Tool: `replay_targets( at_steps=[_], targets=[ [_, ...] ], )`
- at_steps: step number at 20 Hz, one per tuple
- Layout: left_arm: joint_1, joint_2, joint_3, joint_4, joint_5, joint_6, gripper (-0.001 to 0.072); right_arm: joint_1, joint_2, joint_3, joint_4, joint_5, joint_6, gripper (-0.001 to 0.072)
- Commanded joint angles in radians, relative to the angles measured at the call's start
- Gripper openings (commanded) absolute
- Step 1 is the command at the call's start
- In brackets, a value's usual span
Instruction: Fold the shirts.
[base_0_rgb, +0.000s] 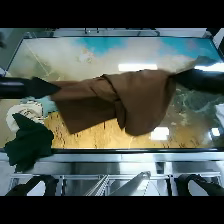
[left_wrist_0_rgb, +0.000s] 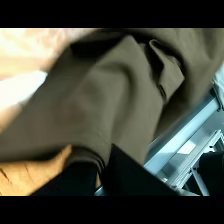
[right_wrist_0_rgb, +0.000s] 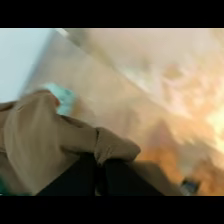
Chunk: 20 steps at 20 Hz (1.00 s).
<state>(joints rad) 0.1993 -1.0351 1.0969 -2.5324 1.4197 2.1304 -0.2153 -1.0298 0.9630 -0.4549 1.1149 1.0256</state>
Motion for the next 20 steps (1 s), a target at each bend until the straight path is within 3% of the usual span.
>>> replay_targets(
  at_steps=[1,2,6,8,12,14,20],
  targets=[
    [-0.036,-0.311,-0.111,-0.004,-0.120,0.071,0.0450,0.046,-0.299,-0.063,-0.118,-0.196,-0.003,0.0372],
    [-0.031,-0.413,-0.084,-0.023,-0.089,0.063,0.0720,0.024,-0.364,-0.049,-0.117,-0.186,-0.003,0.0509],
    [0.034,-0.668,0.098,-0.112,0.227,0.013,0.0714,-0.127,-0.409,-0.016,-0.126,0.012,-0.004,0.0516],
    [0.068,-0.676,0.127,-0.104,0.276,-0.019,0.0714,-0.209,-0.365,-0.026,-0.190,0.123,0.039,0.0515],
    [0.105,-0.596,0.013,-0.075,0.148,-0.019,0.0711,-0.269,-0.229,-0.194,-0.343,0.107,0.160,0.0513],
    [0.087,-0.573,-0.070,-0.027,0.128,-0.023,0.0673,-0.255,-0.186,-0.306,-0.315,0.066,0.172,0.0510],
    [-0.059,-0.574,-0.288,0.050,0.008,-0.100,0.0673,-0.119,-0.175,-0.392,-0.279,-0.010,0.171,0.0509]
  ],
)
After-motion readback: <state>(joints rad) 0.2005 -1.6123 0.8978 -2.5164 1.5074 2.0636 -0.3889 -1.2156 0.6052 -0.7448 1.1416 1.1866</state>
